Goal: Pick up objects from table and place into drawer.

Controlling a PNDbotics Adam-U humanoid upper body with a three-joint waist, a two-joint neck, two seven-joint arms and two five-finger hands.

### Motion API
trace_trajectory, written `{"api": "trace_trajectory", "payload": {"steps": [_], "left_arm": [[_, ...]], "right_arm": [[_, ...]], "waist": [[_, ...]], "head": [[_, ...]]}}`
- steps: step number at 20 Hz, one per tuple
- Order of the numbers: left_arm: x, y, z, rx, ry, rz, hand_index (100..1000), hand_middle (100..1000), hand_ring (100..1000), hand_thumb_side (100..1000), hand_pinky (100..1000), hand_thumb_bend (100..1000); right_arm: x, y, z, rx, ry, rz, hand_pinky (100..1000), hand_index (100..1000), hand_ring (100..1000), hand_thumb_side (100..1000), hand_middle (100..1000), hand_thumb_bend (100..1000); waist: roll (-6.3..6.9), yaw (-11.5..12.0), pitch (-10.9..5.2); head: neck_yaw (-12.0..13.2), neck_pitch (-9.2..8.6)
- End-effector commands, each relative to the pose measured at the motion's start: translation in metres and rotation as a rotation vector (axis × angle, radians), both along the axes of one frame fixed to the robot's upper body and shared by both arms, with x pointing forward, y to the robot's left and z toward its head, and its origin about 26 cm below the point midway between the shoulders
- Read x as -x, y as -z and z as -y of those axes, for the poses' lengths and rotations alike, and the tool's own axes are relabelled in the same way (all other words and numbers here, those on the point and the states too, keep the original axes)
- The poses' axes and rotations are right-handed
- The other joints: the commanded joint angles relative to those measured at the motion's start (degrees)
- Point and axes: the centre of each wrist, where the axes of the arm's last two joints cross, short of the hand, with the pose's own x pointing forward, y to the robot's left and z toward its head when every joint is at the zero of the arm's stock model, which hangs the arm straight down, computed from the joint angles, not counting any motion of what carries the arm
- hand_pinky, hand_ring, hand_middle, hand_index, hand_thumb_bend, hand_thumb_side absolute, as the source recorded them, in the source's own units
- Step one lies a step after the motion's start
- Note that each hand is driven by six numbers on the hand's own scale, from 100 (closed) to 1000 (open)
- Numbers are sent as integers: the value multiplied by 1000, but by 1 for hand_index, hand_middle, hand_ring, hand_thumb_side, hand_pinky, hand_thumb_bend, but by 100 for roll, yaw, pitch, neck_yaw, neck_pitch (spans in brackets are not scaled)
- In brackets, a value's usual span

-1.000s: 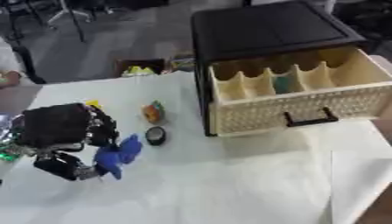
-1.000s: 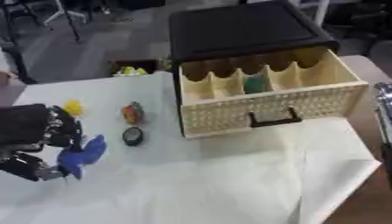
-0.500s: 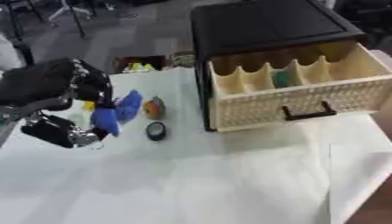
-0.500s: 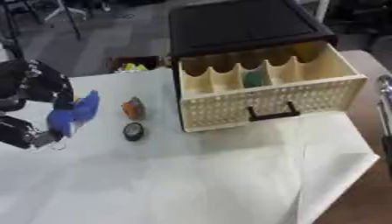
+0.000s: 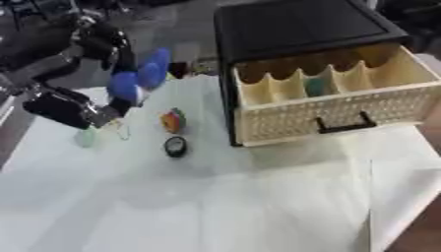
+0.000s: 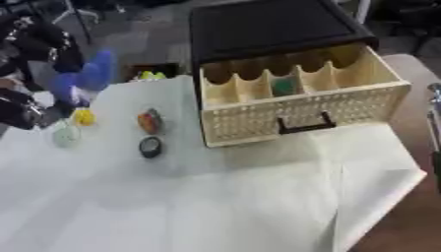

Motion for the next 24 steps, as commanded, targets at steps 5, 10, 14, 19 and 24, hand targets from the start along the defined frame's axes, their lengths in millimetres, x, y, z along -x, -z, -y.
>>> {"api": "trace_trajectory", "payload": {"steps": [5, 10, 14, 19, 24], "left_arm": [[-9, -22, 11, -16, 52, -18, 442, 331, 493, 251, 266, 100], [-21, -28, 27, 37, 62, -80, 455, 332, 488, 254, 257, 100], [-26, -29, 39, 43, 81, -128, 464, 334, 487, 252, 255, 100], [-31, -31, 53, 58, 106, -167, 465, 332, 483, 255, 248, 100], [-33, -34, 66, 95, 128, -197, 464, 331, 481, 260, 244, 100]], "right_arm": [[4, -6, 1, 8, 3, 17, 409, 689, 544, 534, 487, 100], [3, -6, -1, 0, -5, 21, 414, 689, 545, 529, 489, 100], [3, -7, -4, -2, -19, 22, 417, 689, 547, 524, 490, 100], [2, -10, -8, -3, -40, 28, 419, 688, 547, 521, 490, 100], [2, -13, -13, -6, -64, 37, 422, 688, 548, 512, 491, 100]], "waist": [[21, -11, -134], [18, -37, -149], [27, -67, -152], [47, -140, -127], [106, -276, -78]], "head": [[54, 62], [122, 44], [191, 37], [261, 10], [430, -23]]}}
